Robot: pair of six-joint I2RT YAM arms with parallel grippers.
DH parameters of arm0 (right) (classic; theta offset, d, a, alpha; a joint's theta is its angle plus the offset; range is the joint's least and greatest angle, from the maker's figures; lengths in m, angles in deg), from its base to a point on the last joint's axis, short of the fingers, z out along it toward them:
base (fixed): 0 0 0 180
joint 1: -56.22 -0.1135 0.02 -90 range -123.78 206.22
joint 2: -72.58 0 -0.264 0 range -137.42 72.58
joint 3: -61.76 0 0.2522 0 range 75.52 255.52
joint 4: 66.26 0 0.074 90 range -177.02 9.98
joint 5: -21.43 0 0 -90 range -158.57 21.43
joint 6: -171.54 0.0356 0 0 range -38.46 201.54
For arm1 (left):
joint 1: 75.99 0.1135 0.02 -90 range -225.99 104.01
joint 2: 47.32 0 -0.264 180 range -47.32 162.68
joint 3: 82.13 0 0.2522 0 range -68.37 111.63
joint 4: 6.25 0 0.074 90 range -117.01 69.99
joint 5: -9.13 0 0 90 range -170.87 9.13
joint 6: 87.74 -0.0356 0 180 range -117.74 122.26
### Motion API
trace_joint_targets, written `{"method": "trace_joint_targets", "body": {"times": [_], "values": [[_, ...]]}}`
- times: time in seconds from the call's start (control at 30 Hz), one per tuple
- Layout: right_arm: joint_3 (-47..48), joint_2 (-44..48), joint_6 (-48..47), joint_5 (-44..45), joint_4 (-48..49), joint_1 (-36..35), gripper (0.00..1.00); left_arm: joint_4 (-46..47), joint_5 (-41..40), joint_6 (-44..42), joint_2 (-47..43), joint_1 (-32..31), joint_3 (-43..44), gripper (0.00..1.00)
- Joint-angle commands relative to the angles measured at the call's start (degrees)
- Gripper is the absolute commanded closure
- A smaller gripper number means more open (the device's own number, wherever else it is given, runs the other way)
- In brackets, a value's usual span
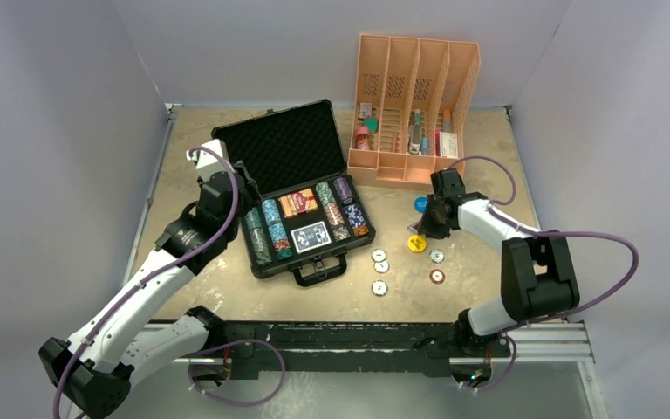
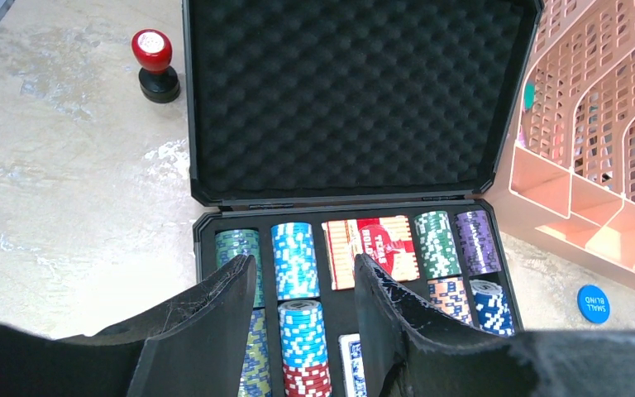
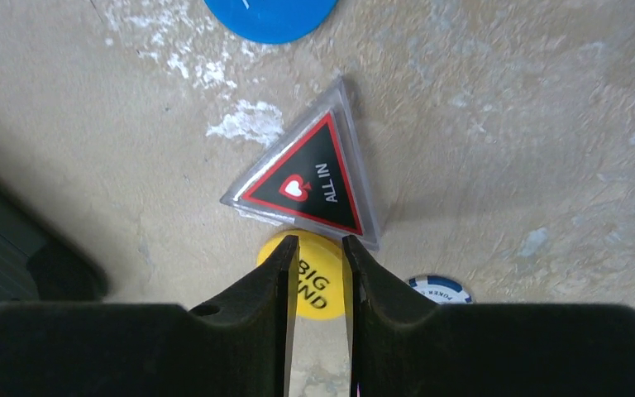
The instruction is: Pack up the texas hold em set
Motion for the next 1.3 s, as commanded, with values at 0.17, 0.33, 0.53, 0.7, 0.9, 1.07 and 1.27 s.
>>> {"method": "trace_joint_targets", "body": {"times": [0.17, 0.33, 0.53, 0.7, 0.9, 1.07, 1.27], "values": [[1.42, 1.87, -1.46, 0.89, -2.8, -0.91, 0.65, 2.26, 0.04, -0.06, -0.7, 0.43, -0.35, 0.53], [3.55, 4.11, -2.26, 5.71, -2.23, -0.91, 0.33, 2.27, -0.08, -0.1, -0.76, 0.43, -0.4, 0.53], [4.34, 0.61, -4.89, 5.92, 0.83, -0.99, 0.13, 2.38, -0.12, -0.11, -0.55, 0.43, -0.25, 0.53], [5.31, -3.0, -6.51, 5.08, 1.87, -2.87, 0.11, 2.26, -0.32, -0.11, -0.32, 0.43, -0.26, 0.53], [6.68, -6.66, -5.5, 8.28, 0.78, -5.88, 0.12, 2.26, -0.22, -0.04, -0.26, 0.43, -0.25, 0.53], [7.09, -8.03, -3.01, 11.91, -0.29, -6.27, 0.23, 2.26, -0.09, -0.08, -0.23, 0.43, -0.27, 0.53], [7.36, -9.89, -1.78, 12.7, 0.24, -6.27, 0.37, 2.27, -0.21, -0.1, -0.41, 0.48, -0.23, 0.52]]}}
